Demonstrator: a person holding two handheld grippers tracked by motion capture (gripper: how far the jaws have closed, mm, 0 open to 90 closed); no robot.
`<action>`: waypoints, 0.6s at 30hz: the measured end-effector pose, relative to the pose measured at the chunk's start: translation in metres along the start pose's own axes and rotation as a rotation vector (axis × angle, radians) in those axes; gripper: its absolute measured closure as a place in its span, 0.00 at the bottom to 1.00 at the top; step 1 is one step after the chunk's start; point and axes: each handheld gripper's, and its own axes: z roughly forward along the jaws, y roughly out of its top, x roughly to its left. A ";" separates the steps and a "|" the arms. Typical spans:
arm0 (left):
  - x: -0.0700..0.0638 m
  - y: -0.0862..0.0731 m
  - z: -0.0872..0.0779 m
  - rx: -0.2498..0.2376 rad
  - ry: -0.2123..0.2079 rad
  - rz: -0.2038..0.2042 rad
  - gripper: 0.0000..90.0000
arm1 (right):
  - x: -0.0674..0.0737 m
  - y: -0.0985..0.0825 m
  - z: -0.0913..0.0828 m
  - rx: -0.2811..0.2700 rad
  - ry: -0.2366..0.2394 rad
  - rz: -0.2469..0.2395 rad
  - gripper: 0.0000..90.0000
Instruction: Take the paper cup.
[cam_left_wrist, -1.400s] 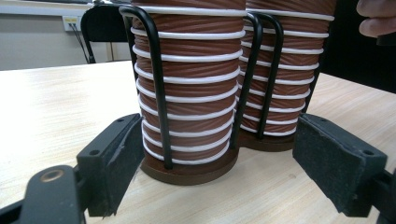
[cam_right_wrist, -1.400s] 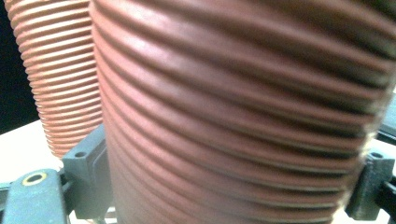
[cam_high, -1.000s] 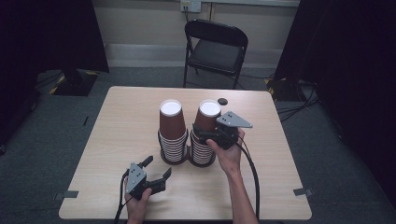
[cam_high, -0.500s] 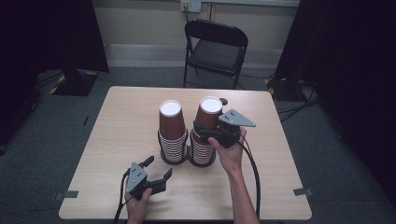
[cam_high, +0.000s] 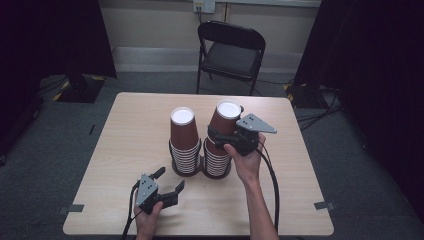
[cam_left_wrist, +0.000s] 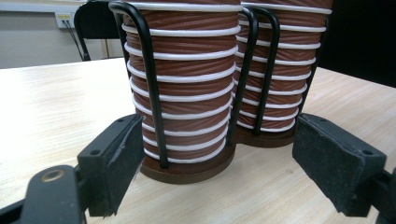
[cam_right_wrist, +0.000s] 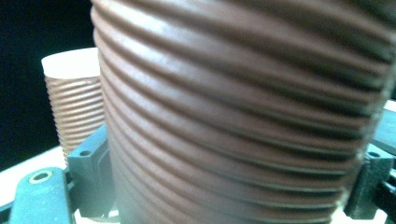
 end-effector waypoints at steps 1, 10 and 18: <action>0.000 0.000 0.000 0.000 0.002 -0.003 0.18 | 0.000 0.002 0.000 -0.005 0.007 0.004 0.14; 0.000 0.000 0.001 0.006 0.012 -0.014 0.18 | -0.002 0.006 -0.003 -0.028 0.003 0.017 0.14; 0.000 0.000 0.000 0.002 0.005 -0.008 0.18 | -0.006 0.012 -0.005 -0.058 0.010 0.030 0.14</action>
